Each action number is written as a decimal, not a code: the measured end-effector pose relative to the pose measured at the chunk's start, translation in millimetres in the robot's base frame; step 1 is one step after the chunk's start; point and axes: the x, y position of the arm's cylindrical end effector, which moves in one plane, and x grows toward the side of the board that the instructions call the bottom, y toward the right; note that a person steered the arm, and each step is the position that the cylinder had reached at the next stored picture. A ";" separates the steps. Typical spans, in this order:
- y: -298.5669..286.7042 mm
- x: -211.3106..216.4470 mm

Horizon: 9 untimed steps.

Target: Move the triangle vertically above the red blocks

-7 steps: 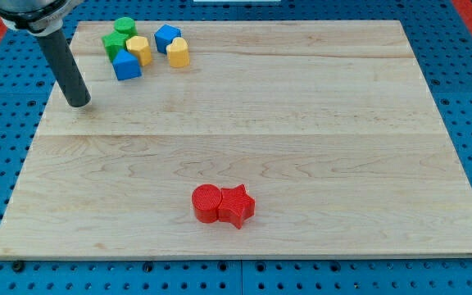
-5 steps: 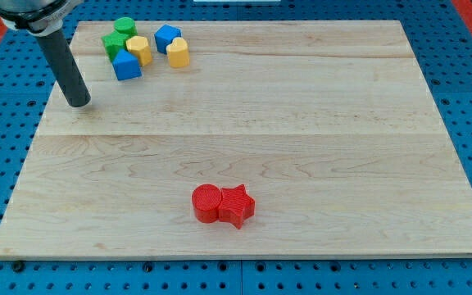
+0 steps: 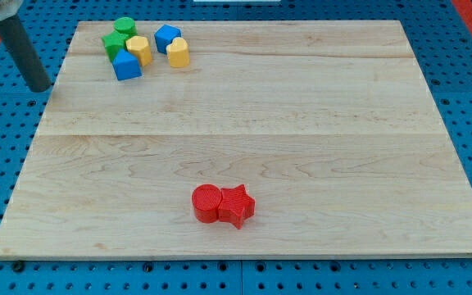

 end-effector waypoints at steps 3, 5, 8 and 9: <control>10.1 -59.6; 47.6 -47.8; 70.1 -26.3; 84.4 -52.1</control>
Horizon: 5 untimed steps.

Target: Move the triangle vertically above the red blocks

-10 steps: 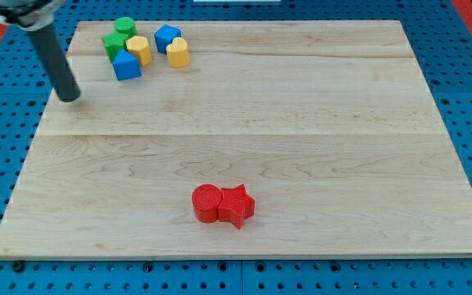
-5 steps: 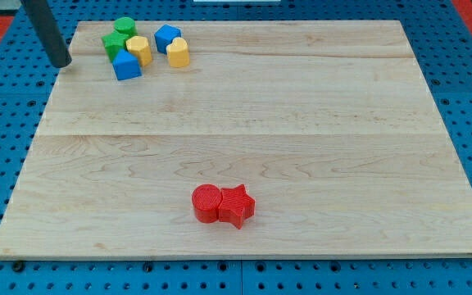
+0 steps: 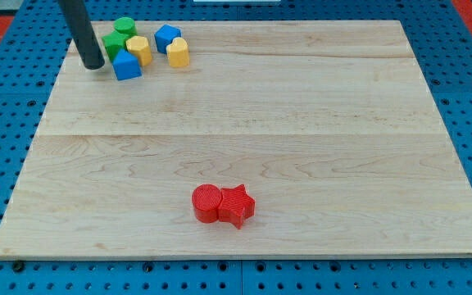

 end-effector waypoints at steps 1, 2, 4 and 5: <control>29.2 0.5; 95.8 23.2; 183.1 34.7; 217.8 -8.0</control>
